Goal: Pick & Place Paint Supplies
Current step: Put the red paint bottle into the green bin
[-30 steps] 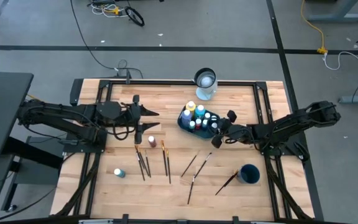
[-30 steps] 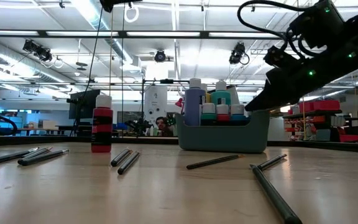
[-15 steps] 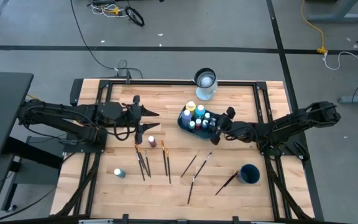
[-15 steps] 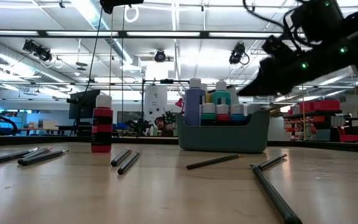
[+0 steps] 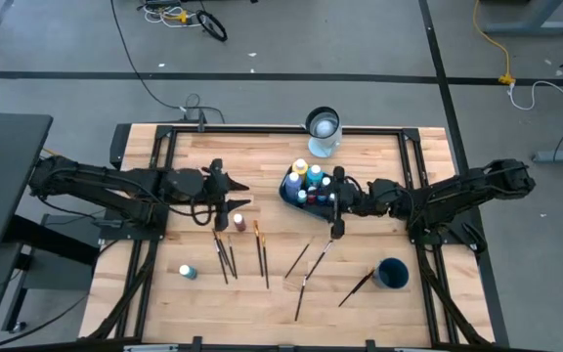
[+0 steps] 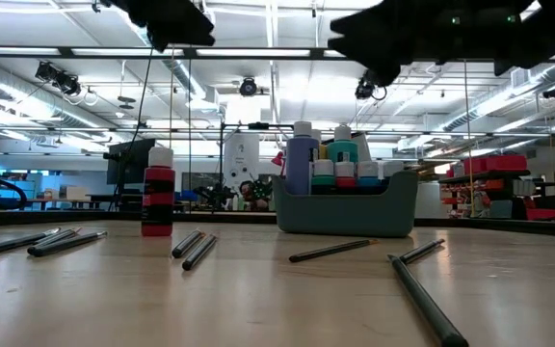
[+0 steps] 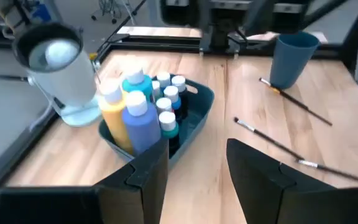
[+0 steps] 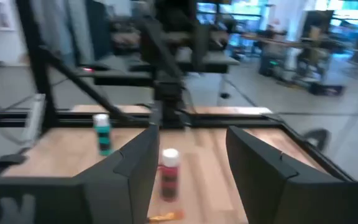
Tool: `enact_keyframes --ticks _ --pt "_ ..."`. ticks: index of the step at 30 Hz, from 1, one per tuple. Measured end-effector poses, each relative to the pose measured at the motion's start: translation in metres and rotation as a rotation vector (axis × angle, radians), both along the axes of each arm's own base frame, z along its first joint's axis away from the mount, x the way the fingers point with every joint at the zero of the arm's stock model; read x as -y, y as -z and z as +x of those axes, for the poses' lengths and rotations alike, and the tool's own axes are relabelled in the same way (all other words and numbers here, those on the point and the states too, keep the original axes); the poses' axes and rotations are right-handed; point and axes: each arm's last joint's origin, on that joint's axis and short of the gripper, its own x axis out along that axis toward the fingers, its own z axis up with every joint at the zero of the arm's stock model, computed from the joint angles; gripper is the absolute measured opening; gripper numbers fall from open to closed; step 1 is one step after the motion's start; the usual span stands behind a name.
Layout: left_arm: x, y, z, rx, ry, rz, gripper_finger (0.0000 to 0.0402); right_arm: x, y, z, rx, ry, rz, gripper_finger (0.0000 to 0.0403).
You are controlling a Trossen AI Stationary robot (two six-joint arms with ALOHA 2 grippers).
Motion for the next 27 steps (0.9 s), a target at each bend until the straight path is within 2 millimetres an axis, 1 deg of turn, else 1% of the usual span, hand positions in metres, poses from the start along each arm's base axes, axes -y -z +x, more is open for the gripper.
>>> enact_keyframes --ticks 1,3,6,9,12,15,18,20,23,27 --pt "0.0 0.008 0.001 -0.011 -0.014 -0.027 0.0171 -0.001 -0.001 0.0 0.002 -0.019 -0.008 0.0186" --pt "0.0 0.03 -0.003 -0.087 -0.047 -0.083 0.0171 -0.001 -0.001 0.0 0.001 -0.03 -0.03 0.0185" --pt "0.0 0.049 -0.006 -0.101 -0.106 -0.173 0.0171 -0.001 0.0 0.0 -0.001 -0.03 -0.049 0.0185" --pt "-0.001 0.07 -0.012 -0.146 -0.168 -0.217 0.0171 -0.001 0.001 0.0 -0.018 -0.029 -0.054 0.0185" --pt "-0.002 0.086 -0.014 -0.124 -0.188 -0.245 0.0171 -0.001 0.002 0.0 -0.025 -0.029 -0.055 0.0185" --pt "-0.002 0.107 -0.018 -0.104 -0.188 -0.264 0.0171 -0.001 0.003 0.0 -0.036 -0.03 -0.056 0.0185" --pt "-0.001 0.117 -0.021 -0.041 -0.173 -0.277 0.0171 -0.001 0.003 0.0 -0.039 -0.03 -0.057 0.0185" --pt "0.0 0.125 -0.025 -0.043 -0.161 -0.265 0.0171 -0.001 0.004 0.0 -0.041 -0.03 -0.058 0.0184" --pt "0.003 0.126 -0.025 0.0 -0.108 -0.218 0.0171 -0.001 0.004 0.0 -0.048 -0.03 -0.058 0.0184" --pt "0.01 0.132 -0.029 -0.003 -0.042 -0.163 0.0171 -0.001 0.004 0.0 -0.047 -0.031 -0.058 0.0184"
